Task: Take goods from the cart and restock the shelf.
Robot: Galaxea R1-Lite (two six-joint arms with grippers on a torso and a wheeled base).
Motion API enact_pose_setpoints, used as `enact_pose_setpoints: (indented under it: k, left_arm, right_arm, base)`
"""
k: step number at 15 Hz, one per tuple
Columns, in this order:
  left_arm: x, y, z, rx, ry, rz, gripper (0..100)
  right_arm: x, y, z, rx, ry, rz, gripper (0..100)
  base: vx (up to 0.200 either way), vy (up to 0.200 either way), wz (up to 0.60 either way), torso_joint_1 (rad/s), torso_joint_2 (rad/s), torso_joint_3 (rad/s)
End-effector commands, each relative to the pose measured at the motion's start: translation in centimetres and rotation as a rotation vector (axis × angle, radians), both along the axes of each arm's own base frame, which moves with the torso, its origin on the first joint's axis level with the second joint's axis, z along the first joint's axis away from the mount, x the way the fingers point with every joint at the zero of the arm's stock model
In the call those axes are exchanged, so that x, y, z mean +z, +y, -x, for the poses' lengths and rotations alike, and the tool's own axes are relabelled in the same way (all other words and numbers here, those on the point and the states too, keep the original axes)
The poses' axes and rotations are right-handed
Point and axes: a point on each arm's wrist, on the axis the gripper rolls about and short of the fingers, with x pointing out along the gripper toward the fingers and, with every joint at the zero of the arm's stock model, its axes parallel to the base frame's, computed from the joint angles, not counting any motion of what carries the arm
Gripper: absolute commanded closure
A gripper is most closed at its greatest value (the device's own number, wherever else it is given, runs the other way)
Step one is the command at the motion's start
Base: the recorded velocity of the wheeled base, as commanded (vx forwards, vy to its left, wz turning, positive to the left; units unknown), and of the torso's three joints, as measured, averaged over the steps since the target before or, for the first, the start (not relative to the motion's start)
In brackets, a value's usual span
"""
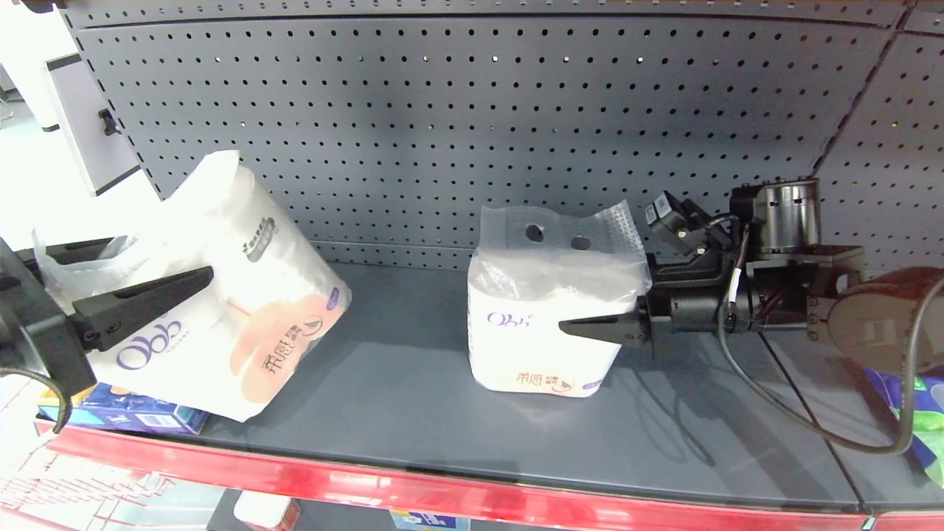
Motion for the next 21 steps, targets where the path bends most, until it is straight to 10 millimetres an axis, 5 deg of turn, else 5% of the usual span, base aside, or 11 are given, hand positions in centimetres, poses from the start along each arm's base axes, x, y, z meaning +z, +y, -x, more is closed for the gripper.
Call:
enact_pose_setpoints:
  k: [1,4,10,21]
  left_arm:
    - [0.1,0.0,0.0,0.0,-0.005,0.001,100]
    - [0.1,0.0,0.1,-0.001,-0.004,0.006,100]
    - [0.2,0.0,0.2,-0.001,-0.007,0.01,100]
    - [-0.2,0.0,0.2,0.0,0.008,0.01,100]
  right_arm:
    - [0.4,-0.3,1.1,0.001,-0.006,-0.002,100]
    - [0.9,-0.2,4.8,0.007,-0.008,0.012,100]
    - [-0.5,0.6,9.0,0.038,0.023,0.065,100]
    - [-1.3,0.4,9.1,-0.047,0.033,0.121,100]
  base:
    - [0.0,0.0,0.0,0.0,0.0,0.0]
    - [0.0,0.0,0.0,0.0,0.0,0.0]
    - [0.0,0.0,0.0,0.0,0.0,0.0]
    - [0.0,0.0,0.0,0.0,0.0,0.0]
